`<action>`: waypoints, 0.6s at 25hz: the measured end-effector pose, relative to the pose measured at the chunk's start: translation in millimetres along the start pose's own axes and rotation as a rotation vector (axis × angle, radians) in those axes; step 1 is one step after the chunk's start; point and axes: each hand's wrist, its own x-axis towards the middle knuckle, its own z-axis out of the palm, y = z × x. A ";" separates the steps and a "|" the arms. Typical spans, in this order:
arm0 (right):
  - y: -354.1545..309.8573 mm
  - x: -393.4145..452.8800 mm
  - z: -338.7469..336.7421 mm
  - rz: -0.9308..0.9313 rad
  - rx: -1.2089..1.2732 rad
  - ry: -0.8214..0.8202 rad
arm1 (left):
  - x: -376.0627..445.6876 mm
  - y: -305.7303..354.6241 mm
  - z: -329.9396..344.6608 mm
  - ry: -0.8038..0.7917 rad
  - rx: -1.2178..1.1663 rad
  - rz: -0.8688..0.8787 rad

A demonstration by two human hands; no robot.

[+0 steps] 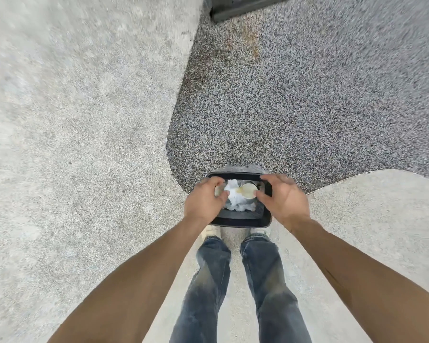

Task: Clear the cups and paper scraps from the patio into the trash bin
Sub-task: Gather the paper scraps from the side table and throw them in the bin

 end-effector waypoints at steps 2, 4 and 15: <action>-7.9 -15.4 -43.4 -0.041 0.002 0.056 | -19.3 31.4 -36.2 0.053 0.030 0.090; -14.7 -30.1 -90.7 -0.079 0.021 0.123 | -38.3 65.0 -73.6 0.094 0.044 0.199; 19.3 -161.5 -309.1 -0.007 0.016 0.514 | -133.6 252.5 -194.3 0.119 0.182 0.560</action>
